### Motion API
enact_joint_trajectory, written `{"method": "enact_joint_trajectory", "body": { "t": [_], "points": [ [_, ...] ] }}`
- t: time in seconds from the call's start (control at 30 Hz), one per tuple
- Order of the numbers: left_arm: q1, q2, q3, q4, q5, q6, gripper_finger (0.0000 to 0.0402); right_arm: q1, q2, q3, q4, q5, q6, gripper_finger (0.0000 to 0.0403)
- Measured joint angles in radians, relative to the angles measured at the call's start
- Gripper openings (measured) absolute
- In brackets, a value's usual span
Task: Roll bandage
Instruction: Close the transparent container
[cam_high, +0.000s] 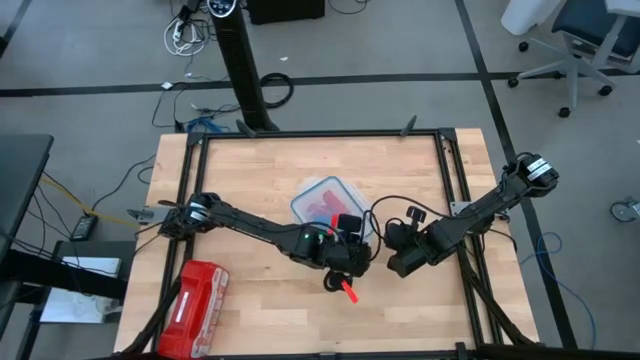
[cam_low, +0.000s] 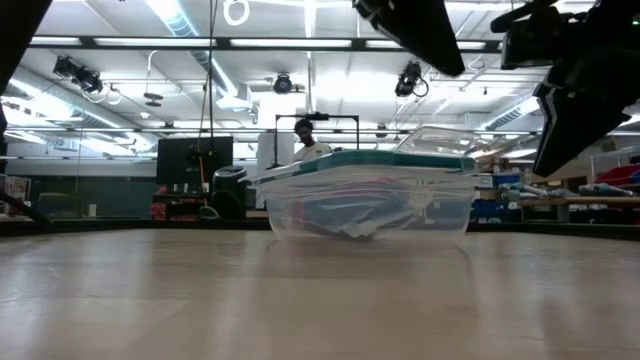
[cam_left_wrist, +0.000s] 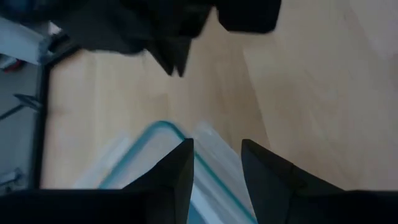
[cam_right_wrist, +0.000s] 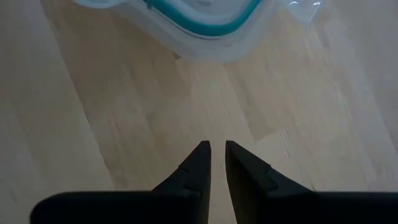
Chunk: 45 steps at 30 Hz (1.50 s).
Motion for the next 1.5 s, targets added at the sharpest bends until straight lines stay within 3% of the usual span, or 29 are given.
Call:
{"method": "enact_joint_trajectory", "body": {
  "t": [0.33, 0.57, 0.73, 0.97, 1.1, 1.3, 1.5],
  "points": [
    [-0.04, -0.001, 0.055, -0.157, -0.018, -0.078, 0.0136, -0.013, 0.0, 0.0, -0.104, 0.01, 0.015, 0.0047],
    [-0.119, -0.001, 0.023, -0.002, -0.042, -0.072, 0.0135, -0.045, 0.0, 0.0, -0.109, 0.018, -0.006, 0.0031],
    [-0.154, -0.001, 0.023, 0.036, -0.083, -0.086, 0.0135, -0.036, -0.012, 0.0, -0.21, 0.014, 0.044, 0.0018],
    [-0.189, -0.001, 0.012, 0.058, -0.099, -0.156, 0.0135, 0.009, -0.164, 0.0, -0.318, 0.012, 0.104, 0.0008],
    [-0.203, -0.001, -0.035, 0.196, -0.113, -0.179, 0.0135, 0.014, -0.28, 0.0, -0.318, -0.007, 0.087, 0.0006],
    [-0.216, -0.001, -0.16, 0.535, -0.117, -0.233, 0.0135, 0.014, -0.387, 0.0, -0.312, -0.01, 0.008, 0.0008],
    [-0.219, -0.002, -0.341, 0.999, -0.197, -0.247, 0.0135, 0.023, -0.443, 0.0, -0.273, 0.002, -0.067, 0.0007]
  ]
}}
